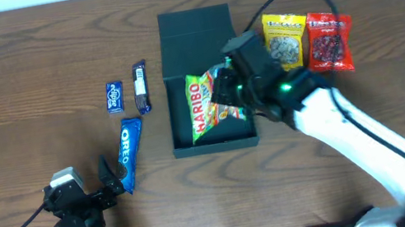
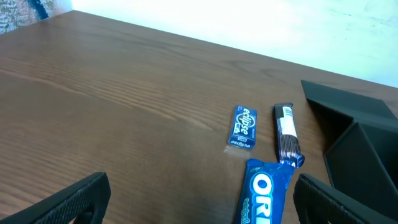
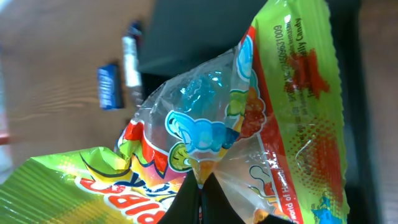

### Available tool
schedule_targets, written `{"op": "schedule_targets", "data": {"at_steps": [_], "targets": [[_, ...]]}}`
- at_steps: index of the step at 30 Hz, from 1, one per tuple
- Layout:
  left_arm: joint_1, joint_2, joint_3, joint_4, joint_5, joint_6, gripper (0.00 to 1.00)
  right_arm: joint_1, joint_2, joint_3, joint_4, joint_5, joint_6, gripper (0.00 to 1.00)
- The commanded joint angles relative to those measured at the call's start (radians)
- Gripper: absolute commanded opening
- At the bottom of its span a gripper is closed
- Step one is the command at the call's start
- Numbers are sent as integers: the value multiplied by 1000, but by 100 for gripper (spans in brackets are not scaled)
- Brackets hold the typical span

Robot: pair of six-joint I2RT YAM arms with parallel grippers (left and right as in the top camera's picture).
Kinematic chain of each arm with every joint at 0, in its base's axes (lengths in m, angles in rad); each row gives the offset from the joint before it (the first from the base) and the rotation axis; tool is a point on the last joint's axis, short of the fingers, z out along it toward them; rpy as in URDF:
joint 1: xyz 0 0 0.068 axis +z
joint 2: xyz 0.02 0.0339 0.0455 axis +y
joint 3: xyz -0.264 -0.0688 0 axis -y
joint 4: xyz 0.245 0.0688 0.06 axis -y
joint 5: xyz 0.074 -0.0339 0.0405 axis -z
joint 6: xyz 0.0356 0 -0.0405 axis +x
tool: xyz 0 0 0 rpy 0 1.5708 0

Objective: Pack container
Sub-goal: 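Lower the HARIBO bag into the green box and release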

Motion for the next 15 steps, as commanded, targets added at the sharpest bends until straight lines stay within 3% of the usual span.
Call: {"op": "schedule_targets", "data": {"at_steps": [1, 8, 9, 10, 11, 14, 15], "targets": [[6, -6, -24, -8, -7, 15, 95, 8, 40, 19, -4, -25, 73, 1], [6, -6, -24, -8, -7, 15, 95, 8, 112, 19, -45, -88, 82, 1], [6, -6, -24, -8, -7, 15, 95, 9, 115, 19, -50, -88, 82, 7], [6, -6, -24, -8, -7, 15, 95, 9, 115, 19, -49, -84, 82, 23], [6, -6, -24, -8, -7, 15, 95, 5, 115, 20, -44, -70, 82, 49], [6, -6, -24, -8, -7, 15, 95, -17, 115, 27, -44, -64, 64, 85], [6, -6, -24, -8, -7, 15, 95, -26, 115, 37, -49, -75, 45, 87]]}}
